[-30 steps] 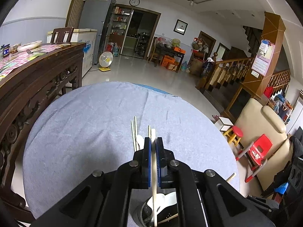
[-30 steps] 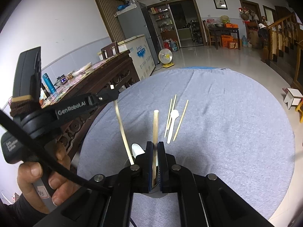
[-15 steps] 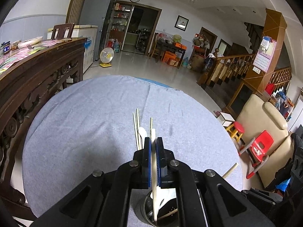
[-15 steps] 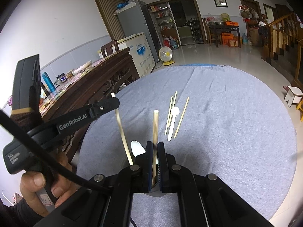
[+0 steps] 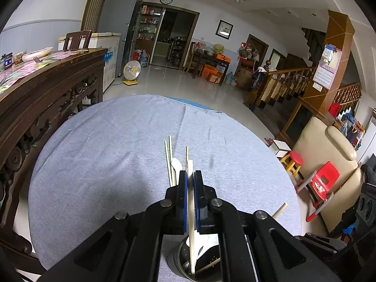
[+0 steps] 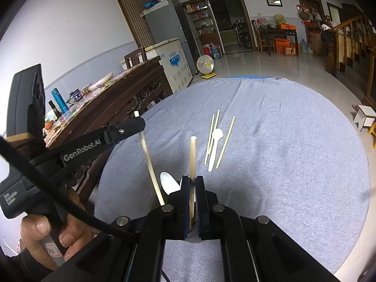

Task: Organize utensils
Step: 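Lower both held chopsticks end-first into the metal holder, then open both grippers and withdraw them from the chopsticks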

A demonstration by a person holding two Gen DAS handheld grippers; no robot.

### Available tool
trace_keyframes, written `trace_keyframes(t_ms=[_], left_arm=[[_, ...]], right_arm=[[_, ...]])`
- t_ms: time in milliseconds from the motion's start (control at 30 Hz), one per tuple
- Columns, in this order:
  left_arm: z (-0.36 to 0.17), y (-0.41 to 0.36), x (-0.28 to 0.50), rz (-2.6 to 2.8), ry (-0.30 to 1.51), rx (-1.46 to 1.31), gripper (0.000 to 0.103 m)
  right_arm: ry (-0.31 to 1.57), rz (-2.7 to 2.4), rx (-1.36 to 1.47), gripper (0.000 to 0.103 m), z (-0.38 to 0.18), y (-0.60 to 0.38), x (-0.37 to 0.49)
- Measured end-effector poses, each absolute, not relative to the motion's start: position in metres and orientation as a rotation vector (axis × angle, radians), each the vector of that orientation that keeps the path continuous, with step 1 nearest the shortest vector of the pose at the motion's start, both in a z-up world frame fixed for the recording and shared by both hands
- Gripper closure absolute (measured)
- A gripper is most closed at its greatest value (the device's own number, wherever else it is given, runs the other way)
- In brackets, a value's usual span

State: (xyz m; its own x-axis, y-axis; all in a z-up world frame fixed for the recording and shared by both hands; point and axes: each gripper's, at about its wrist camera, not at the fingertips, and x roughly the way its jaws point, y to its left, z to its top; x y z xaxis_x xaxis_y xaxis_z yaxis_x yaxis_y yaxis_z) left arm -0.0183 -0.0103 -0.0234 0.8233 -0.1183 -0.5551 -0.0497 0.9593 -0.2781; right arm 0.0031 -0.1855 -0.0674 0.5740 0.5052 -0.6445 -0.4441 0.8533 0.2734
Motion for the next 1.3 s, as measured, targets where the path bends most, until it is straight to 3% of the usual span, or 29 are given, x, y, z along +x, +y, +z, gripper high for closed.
trace_keyframes(t_ms=[767,833,900,967,1133,1300], left_arm=[[-0.023,0.009,-0.020,-0.020,0.611,-0.326,0.097],[-0.020,0.014,-0.021,-0.019,0.603,-0.342,0.089],[-0.015,0.022,-0.022,-0.009,0.592,-0.355,0.064],[-0.008,0.032,-0.023,0.000,0.574,-0.375,0.053],[0.003,0.074,-0.010,0.028,0.586,-0.456,0.042],[-0.016,0.124,0.038,0.116,0.759,-0.514,0.041]], right_arm=[[0.801,0.556,0.141,0.097,-0.068,-0.197,0.006],[0.793,0.560,0.154,0.097,-0.065,-0.201,0.005],[0.784,0.556,0.167,0.097,-0.061,-0.207,0.005],[0.779,0.554,0.197,0.097,-0.055,-0.218,0.008],[0.791,0.524,0.266,0.096,-0.046,-0.255,0.030],[0.926,0.491,0.330,0.094,-0.065,-0.293,0.083]])
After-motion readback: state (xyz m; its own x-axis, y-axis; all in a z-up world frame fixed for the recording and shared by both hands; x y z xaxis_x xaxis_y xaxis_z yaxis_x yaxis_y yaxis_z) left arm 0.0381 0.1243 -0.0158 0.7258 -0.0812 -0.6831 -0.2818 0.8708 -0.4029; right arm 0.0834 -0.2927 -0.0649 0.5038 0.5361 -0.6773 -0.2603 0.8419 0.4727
